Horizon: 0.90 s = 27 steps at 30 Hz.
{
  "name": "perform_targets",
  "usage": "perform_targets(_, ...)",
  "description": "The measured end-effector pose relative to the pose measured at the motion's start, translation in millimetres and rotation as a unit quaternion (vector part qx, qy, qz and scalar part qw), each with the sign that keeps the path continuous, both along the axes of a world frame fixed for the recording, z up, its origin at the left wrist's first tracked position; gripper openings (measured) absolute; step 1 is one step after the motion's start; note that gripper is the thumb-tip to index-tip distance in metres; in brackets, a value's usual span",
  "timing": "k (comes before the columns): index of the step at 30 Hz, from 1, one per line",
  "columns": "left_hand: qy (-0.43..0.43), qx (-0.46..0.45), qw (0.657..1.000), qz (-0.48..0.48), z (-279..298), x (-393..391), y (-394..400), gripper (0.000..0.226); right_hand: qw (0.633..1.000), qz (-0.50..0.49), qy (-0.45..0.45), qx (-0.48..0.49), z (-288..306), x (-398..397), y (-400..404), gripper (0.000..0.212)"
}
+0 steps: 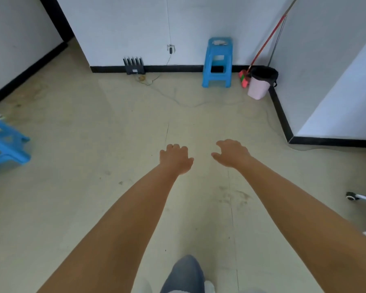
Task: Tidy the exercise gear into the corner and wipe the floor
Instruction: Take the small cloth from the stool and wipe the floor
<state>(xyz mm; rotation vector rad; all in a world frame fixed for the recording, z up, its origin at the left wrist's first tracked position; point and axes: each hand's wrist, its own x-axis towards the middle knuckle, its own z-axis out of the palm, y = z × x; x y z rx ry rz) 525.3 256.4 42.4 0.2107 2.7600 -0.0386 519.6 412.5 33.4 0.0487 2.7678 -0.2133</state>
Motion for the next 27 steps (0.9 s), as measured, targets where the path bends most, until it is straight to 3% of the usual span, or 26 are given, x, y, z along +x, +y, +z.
perform_targets(7, 0.005, -0.014, 1.000, -0.001, -11.6, -202.4, 33.4, 0.049, 1.000, 0.009, 0.001, 0.006, -10.8, -198.4, 47.2, 0.053)
perform_targets(14, -0.003, -0.006, 1.000, -0.006, -4.2, -417.8, 72.8, 0.049, 0.998, -0.045, -0.003, -0.045, -1.2, -405.8, 94.1, 0.055)
perform_targets(27, -0.005, -0.012, 0.999, -0.039, -15.0, -774.8, 199.4, 0.046, 0.996, -0.063, 0.005, -0.055, -17.0, -767.4, 230.7, 0.053)
